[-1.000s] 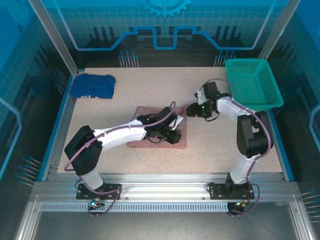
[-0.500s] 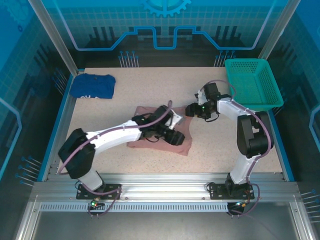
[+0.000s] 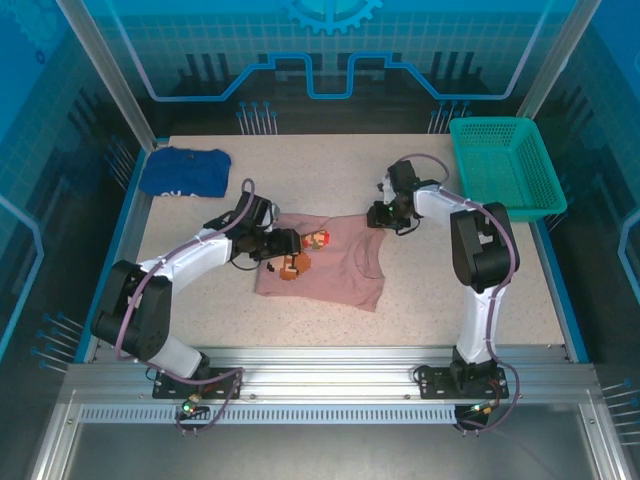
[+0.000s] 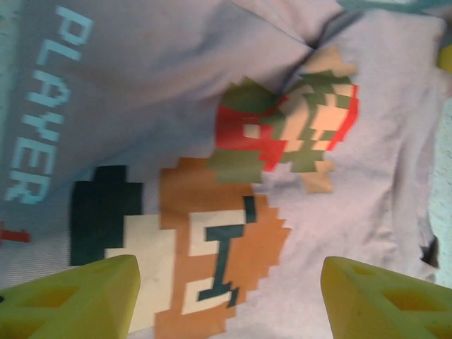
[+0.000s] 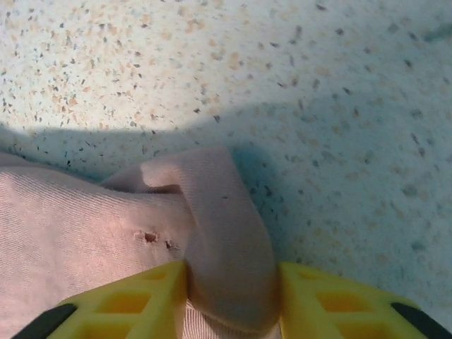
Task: Fold the inside-out t-shirt
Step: Rotate the T-shirt at the center of the table.
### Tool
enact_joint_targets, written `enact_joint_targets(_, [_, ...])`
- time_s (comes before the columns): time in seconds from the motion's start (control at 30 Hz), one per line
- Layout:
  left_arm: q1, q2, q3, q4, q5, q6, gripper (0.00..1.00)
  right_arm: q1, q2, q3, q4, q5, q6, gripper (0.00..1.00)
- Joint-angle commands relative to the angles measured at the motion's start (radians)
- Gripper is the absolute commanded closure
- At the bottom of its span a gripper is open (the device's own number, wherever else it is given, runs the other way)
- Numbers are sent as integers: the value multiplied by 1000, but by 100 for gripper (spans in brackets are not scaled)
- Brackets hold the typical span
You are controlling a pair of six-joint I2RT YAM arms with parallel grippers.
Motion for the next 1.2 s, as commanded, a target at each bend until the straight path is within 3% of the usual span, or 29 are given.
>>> enact_joint_targets(0.0, [3, 54, -20, -45, -3, -4, 30, 12, 22, 77, -47, 26, -27, 76])
enact_joint_targets(0.13, [-37, 79, -83, 4, 92, -7, 30, 12, 57, 168, -98, 99, -63, 89])
enact_joint_targets(0.23, [-116, 72, -113, 19, 117, -26, 30, 14, 127, 253, -148, 156, -77, 88])
enact_joint_targets(0.33, [-200, 49, -118, 32, 145, -73, 30, 14, 177, 327, -187, 223, -101, 83])
enact_joint_targets(0.47, [-240, -25, -87, 52, 198, -106, 29, 16, 145, 382, -237, 276, -145, 64])
enact_joint_targets(0.57, [-211, -92, -47, 36, 147, -46, 27, 34, 8, 280, -212, 272, -166, 51])
enact_joint_targets(0.63, [-141, -99, -29, 53, 149, -35, 24, 53, -108, 157, -173, 202, -144, 48])
enact_joint_targets(0.73, [-15, -6, 9, 133, 212, -62, 24, 90, -266, -80, -69, 0, -44, 48])
enact_joint_targets(0.83, [32, 154, 121, 126, 239, -55, 25, 161, -363, -272, 43, -90, 86, 50])
enact_joint_targets(0.97, [71, 317, 233, 112, 210, -32, 26, 253, -352, -364, 96, -69, 170, 53])
enact_joint_targets(1.07, [102, 371, 258, 63, 180, -6, 27, 246, -289, -377, 71, -35, 175, 56])
enact_joint_targets(1.17, [104, 342, 178, 71, 174, 14, 28, 215, -242, -364, 18, 22, 140, 59])
